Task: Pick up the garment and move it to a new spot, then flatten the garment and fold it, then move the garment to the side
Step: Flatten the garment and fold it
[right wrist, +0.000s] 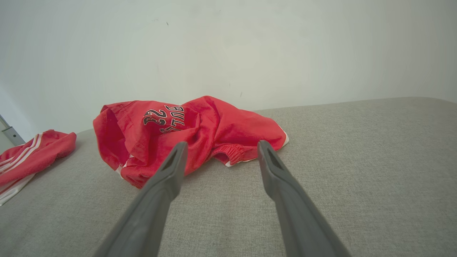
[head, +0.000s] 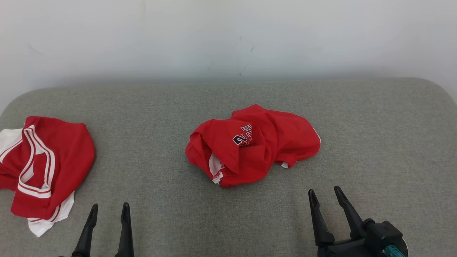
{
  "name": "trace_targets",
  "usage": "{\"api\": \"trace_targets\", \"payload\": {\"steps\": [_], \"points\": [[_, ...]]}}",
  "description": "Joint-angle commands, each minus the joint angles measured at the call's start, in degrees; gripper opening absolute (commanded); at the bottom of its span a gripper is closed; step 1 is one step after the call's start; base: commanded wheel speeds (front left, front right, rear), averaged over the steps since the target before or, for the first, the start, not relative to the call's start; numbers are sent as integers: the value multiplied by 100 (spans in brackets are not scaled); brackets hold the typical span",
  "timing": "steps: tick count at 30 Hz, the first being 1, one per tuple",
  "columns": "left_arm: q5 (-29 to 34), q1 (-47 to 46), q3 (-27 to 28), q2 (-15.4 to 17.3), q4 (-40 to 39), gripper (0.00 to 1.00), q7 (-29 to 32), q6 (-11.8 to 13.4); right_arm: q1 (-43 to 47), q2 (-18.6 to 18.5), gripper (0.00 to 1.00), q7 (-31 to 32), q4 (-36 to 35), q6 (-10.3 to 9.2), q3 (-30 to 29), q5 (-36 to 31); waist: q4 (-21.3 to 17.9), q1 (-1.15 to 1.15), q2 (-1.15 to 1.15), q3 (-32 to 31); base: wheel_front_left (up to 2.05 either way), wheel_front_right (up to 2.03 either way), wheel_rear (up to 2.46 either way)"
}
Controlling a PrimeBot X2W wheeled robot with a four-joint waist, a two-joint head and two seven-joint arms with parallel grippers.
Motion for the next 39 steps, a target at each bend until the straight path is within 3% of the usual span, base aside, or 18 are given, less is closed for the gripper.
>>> {"api": "trace_targets", "payload": {"steps": [1, 28, 39], "points": [[21, 15, -10, -21, 13, 100, -13, -7, 4, -1, 100, -7, 12, -12, 15, -15, 4, 0, 0, 0, 0, 0, 0], [118, -163, -111, 20, 120, 100, -13, 0, -66, -1, 100, -7, 38, -12, 66, 57, -127, 0, 0, -1, 0, 0, 0], [-37, -984, -1050, 299, 362, 100, -13, 0, -225, -1, 100, -7, -15, -12, 165, 172, -534, 0, 0, 218, 0, 0, 0]]}}
